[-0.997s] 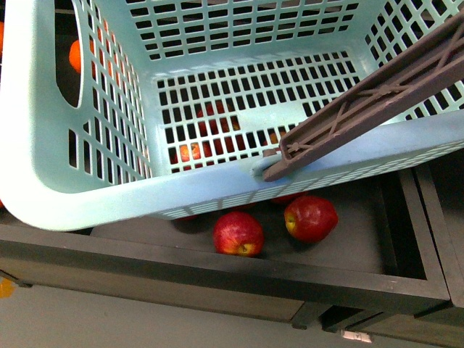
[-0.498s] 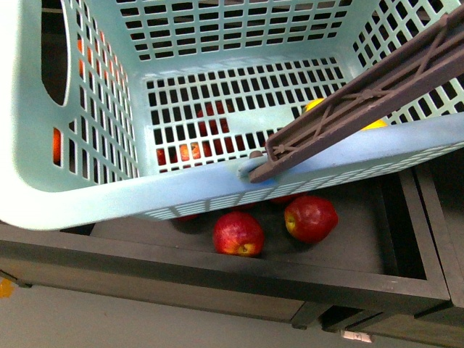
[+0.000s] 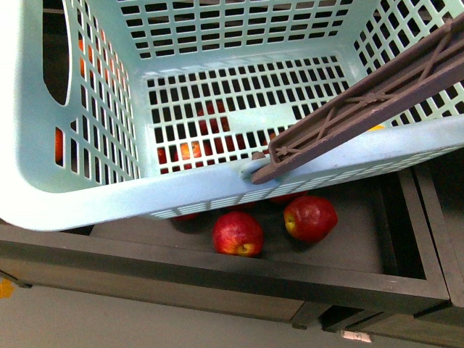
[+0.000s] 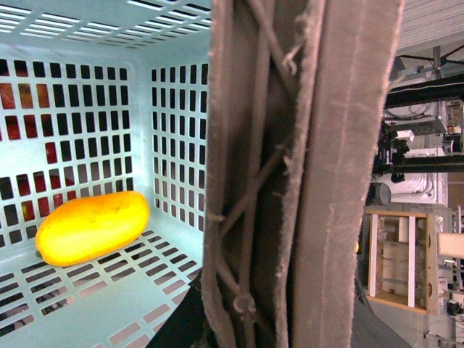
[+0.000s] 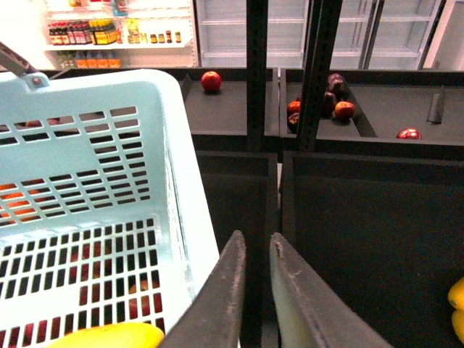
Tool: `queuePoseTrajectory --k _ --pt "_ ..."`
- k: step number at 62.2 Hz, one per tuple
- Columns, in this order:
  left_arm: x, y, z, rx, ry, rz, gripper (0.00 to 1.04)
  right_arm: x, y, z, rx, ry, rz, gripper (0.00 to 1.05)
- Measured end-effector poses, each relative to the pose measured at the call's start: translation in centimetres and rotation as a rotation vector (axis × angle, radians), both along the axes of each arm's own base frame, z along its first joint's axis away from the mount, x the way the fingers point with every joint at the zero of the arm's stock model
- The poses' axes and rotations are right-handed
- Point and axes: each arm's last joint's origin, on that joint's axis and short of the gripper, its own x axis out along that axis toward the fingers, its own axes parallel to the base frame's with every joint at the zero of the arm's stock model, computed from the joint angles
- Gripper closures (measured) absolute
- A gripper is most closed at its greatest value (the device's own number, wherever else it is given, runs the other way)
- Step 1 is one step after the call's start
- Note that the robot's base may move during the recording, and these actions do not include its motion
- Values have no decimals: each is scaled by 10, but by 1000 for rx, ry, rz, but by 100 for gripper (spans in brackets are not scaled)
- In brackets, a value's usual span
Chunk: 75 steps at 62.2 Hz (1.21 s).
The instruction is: Pick mango and avocado into basket
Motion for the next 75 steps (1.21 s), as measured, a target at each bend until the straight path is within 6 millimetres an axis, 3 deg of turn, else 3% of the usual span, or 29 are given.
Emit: queuePoseTrajectory --k 2,43,61,73,75 --pt "0 0 0 0 0 0 89 -3 0 -3 -1 0 0 103" --pt "0 0 0 -2 2 -2 89 -45 0 -33 -5 -1 0 102" --pt "0 0 0 -2 2 -2 89 -47 0 -33 -6 -7 0 53" --pt "0 0 0 -2 2 -2 89 -47 0 -33 -6 -8 0 9" --pt "0 0 0 -2 2 -2 89 -47 0 -33 -6 -7 0 7"
